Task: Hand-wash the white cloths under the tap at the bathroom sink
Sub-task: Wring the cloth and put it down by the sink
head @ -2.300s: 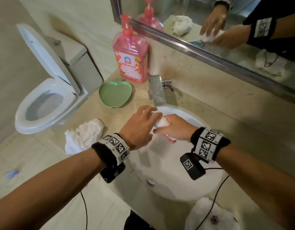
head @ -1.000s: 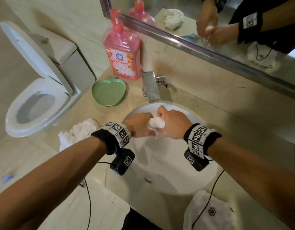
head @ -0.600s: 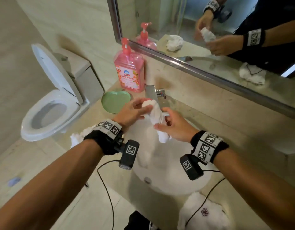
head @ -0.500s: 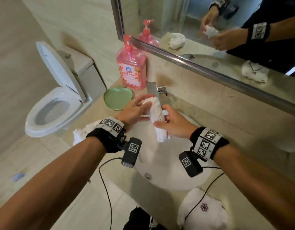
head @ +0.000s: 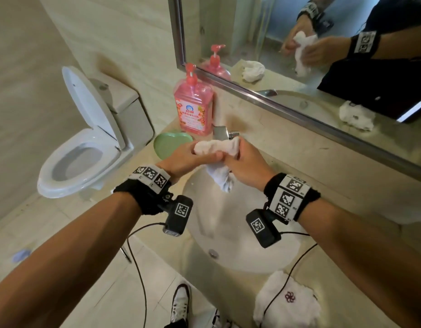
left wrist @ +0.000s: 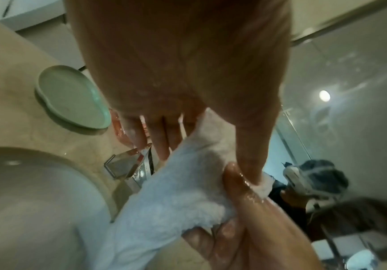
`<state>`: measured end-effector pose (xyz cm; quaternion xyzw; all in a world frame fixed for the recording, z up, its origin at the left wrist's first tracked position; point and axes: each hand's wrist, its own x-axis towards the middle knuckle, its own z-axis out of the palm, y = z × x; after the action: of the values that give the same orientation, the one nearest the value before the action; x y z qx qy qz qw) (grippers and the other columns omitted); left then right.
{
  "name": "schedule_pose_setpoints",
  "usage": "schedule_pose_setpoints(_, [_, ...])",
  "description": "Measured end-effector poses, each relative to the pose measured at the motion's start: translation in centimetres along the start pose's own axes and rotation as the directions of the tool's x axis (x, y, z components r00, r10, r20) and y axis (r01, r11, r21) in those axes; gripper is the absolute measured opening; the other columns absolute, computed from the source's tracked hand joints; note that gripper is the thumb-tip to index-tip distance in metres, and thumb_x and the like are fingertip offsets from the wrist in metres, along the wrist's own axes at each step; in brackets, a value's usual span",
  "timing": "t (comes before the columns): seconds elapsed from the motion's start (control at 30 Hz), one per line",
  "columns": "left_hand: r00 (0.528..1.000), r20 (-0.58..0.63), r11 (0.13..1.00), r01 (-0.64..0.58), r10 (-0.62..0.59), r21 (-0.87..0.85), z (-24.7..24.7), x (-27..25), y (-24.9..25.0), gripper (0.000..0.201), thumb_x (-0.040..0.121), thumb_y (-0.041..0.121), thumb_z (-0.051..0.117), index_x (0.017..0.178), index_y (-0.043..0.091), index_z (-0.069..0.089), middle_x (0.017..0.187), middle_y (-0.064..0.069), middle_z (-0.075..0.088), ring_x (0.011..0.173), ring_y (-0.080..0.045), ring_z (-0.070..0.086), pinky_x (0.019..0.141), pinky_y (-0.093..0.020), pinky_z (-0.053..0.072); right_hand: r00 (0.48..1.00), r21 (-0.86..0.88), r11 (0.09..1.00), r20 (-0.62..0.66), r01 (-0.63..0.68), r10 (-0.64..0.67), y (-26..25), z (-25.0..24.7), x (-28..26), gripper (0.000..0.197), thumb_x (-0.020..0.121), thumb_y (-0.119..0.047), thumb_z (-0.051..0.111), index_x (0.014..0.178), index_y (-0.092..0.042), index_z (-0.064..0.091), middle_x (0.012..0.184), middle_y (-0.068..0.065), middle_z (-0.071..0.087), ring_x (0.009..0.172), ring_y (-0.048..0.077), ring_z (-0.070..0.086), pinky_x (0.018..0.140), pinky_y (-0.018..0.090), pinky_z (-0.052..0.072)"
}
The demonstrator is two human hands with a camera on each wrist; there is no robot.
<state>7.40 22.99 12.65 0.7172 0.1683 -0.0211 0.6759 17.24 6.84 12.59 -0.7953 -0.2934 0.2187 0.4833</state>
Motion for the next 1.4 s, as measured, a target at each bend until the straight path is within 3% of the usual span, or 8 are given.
schedule_pose_setpoints(0.1, [0.996,0.082,0.991,0.038,-0.028,-0.128,-0.7,0.1,-0.7,0.040,0.091,0.008,0.064,0.130,0.008,0.053,0.124,-0.012,0.066,0.111,-0.027,0.065,0.093,-0.039,0.055,0.992,0.123,0.988,-0.075,-0.090,0.100,-0.3,0.6,0.4,0.035,0.091,-0.033,0.070,0.114,-0.010,0.056,0.107,0.003,0.069,0.100,0.017,0.067,0.086,0.039,0.056])
schedule_pose_setpoints(0.37, [0.991,-0.134,0.991,0.024,-0.006,0.132,-3.2,0.7,-3.7,0.034,0.090,0.037,0.068,0.115,0.014,0.065,0.110,-0.007,0.072,0.100,-0.027,0.069,0.087,-0.051,0.056,0.942,0.238,0.922,0.217,-0.306,0.257,1.4,3.0,-0.2,0.061,0.085,-0.002,0.075,0.137,-0.019,0.048,0.123,0.001,0.068,0.112,0.020,0.067,0.080,0.035,0.060])
schedule_pose_setpoints(0.57, [0.980,0.047,0.976,0.197,-0.193,-0.092,-6.6,0.5,-3.9,0.028,0.097,0.035,0.058,0.111,0.011,0.065,0.104,-0.004,0.074,0.095,-0.018,0.069,0.075,-0.027,0.058,0.963,0.245,0.934,-0.006,-0.260,0.270,0.1,4.0,-0.4,0.051,0.093,-0.010,0.067,0.140,-0.018,0.045,0.128,-0.001,0.064,0.117,0.017,0.062,0.098,0.045,0.054])
schedule_pose_setpoints(0.77, [0.978,-0.037,0.970,0.198,-0.205,-0.140,-5.8,-0.1,-4.1,0.046,0.098,0.054,0.043,0.112,0.017,0.066,0.105,-0.003,0.075,0.096,-0.020,0.071,0.076,-0.035,0.060,0.953,0.324,0.902,-0.004,-0.286,0.304,-1.2,5.5,-2.9,0.040,0.100,-0.016,0.058,0.135,-0.029,0.043,0.128,-0.002,0.062,0.112,0.023,0.066,0.071,0.054,0.062])
schedule_pose_setpoints(0.93, [0.955,0.169,0.962,0.260,-0.243,-0.087,-5.0,-1.4,-5.0,0.026,0.095,0.019,0.060,0.120,0.010,0.060,0.107,-0.002,0.074,0.102,-0.022,0.070,0.078,-0.030,0.059,0.892,0.382,0.831,-0.039,-0.403,0.451,-0.3,3.7,-6.4,0.044,0.097,-0.008,0.059,0.135,-0.019,0.039,0.125,0.005,0.061,0.110,0.029,0.065,0.075,0.048,0.061])
schedule_pose_setpoints(1.03, [0.980,0.013,0.979,0.201,-0.201,0.019,-1.4,-3.0,-5.6,0.025,0.098,0.022,0.057,0.120,0.010,0.053,0.113,-0.014,0.068,0.100,-0.030,0.067,0.084,-0.047,0.058,0.866,0.409,0.794,-0.020,-0.449,0.500,0.7,2.5,-10.4,0.052,0.094,0.002,0.054,0.139,-0.019,0.037,0.121,0.006,0.059,0.108,0.031,0.065,0.072,0.049,0.061])
schedule_pose_setpoints(1.17, [0.998,-0.024,0.997,0.058,-0.057,0.053,3.6,-5.4,-5.8,0.017,0.098,0.016,0.056,0.110,0.023,0.047,0.080,-0.008,0.060,0.062,-0.020,0.055,0.045,-0.028,0.048,0.859,0.399,0.808,-0.088,-0.433,0.504,2.1,1.3,-15.6,0.051,0.095,0.002,0.050,0.136,-0.025,0.036,0.117,-0.001,0.059,0.103,0.025,0.065,0.067,0.050,0.062])
schedule_pose_setpoints(1.4, [0.939,0.302,0.969,0.097,-0.165,0.227,11.4,-9.9,-7.7,0.049,0.083,0.005,0.073,0.126,0.023,0.060,0.120,-0.007,0.061,0.099,-0.027,0.064,0.084,-0.043,0.059,0.787,0.425,0.773,-0.194,-0.471,0.586,6.3,-1.2,-25.4,0.055,0.092,0.007,0.051,0.137,-0.022,0.038,0.119,0.007,0.065,0.102,0.031,0.069,0.072,0.056,0.060])
